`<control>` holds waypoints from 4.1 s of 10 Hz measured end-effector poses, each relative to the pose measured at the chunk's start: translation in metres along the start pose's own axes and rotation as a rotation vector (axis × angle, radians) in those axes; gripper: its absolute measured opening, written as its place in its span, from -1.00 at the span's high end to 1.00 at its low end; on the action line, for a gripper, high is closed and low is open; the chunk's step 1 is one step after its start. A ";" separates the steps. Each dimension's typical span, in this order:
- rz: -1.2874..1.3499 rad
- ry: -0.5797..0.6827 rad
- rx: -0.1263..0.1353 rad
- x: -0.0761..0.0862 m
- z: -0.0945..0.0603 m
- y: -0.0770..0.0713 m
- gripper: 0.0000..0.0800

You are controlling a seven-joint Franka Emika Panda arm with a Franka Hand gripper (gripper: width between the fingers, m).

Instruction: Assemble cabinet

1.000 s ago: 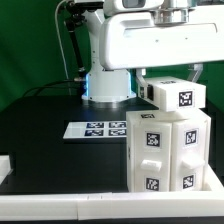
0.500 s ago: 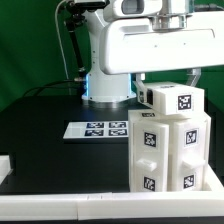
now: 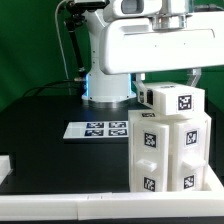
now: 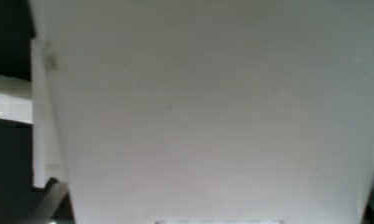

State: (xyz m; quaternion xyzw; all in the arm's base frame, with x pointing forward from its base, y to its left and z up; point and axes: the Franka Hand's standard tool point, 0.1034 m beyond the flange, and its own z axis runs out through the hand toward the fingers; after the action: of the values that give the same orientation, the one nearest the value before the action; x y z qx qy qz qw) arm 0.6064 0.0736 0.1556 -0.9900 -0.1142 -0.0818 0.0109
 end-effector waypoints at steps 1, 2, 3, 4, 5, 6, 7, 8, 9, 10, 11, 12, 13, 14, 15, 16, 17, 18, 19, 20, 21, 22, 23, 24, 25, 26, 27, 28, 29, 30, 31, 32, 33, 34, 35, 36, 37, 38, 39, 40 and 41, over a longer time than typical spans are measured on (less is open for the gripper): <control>0.000 0.000 0.000 0.000 0.000 0.000 -0.37; 0.010 0.000 0.001 0.000 0.000 0.000 -0.37; 0.014 0.000 0.001 0.000 0.000 0.000 -0.37; 0.014 0.000 0.001 0.000 0.000 0.000 -0.37; 0.043 0.000 0.002 0.000 0.000 0.000 -0.37; 0.112 0.000 0.005 -0.001 0.000 0.000 -0.37; 0.212 0.003 0.012 -0.001 0.000 0.000 -0.37; 0.352 0.012 0.017 -0.003 0.000 0.000 -0.37; 0.469 0.019 0.021 -0.004 0.000 -0.001 -0.37; 0.584 0.024 0.026 -0.004 0.000 -0.001 -0.37; 0.733 0.033 0.033 -0.003 0.000 -0.003 -0.37; 0.792 0.040 0.038 -0.003 0.000 -0.003 -0.37; 0.918 0.042 0.053 -0.003 0.000 -0.004 -0.37; 1.016 0.047 0.069 -0.003 0.000 -0.004 -0.37; 1.056 0.054 0.074 -0.002 0.000 -0.004 -0.37; 1.077 0.054 0.077 -0.001 0.000 -0.006 -0.37; 1.119 0.050 0.085 -0.001 0.000 -0.006 -0.37; 1.196 0.045 0.095 -0.001 0.000 -0.006 -0.37; 1.262 0.039 0.104 0.000 -0.001 -0.007 -0.37; 1.330 0.036 0.114 -0.001 -0.001 -0.007 -0.37; 1.406 0.036 0.126 -0.002 -0.001 -0.007 -0.37; 1.511 0.026 0.138 -0.001 -0.001 -0.009 -0.36; 1.613 0.014 0.151 -0.001 -0.002 -0.011 -0.36; 1.711 0.001 0.164 -0.001 -0.002 -0.011 -0.36; 1.824 -0.017 0.180 -0.002 -0.001 -0.011 -0.36; 1.923 -0.034 0.192 -0.002 -0.001 -0.011 -0.36; 2.022 -0.054 0.207 -0.002 -0.001 -0.011 -0.36; 2.110 -0.075 0.222 -0.003 -0.001 -0.011 -0.36; 2.167 -0.088 0.231 -0.003 -0.001 -0.010 -0.36; 2.189 -0.093 0.236 -0.003 -0.001 -0.011 -0.36; 2.253 -0.110 0.245 -0.002 -0.001 -0.014 -0.57; 2.217 -0.106 0.245 -0.002 0.000 -0.015 -0.85; 2.210 -0.106 0.249 -0.002 -0.003 -0.017 -0.85; 2.188 -0.099 0.262 0.000 -0.010 -0.019 -0.97; 2.173 -0.095 0.281 -0.001 -0.019 -0.018 -0.99; 2.162 -0.095 0.301 -0.002 -0.024 -0.017 -0.99; 2.151 -0.090 0.318 0.000 -0.030 -0.016 -0.99; 2.126 -0.083 0.323 0.001 -0.033 -0.016 -0.99; 2.105 -0.082 0.319 0.000 -0.031 -0.017 -0.99; 2.104 -0.082 0.319 0.000 -0.031 -0.017 -0.99; 2.085 -0.079 0.318 0.000 -0.031 -0.017 -0.99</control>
Offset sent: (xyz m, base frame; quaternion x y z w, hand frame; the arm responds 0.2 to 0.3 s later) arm 0.0000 0.0000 0.0000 0.0000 0.0000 0.0000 1.0000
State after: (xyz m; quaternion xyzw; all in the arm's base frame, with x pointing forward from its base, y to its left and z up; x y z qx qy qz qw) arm 0.5979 0.0892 0.1860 -0.5876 0.7834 0.0164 0.2018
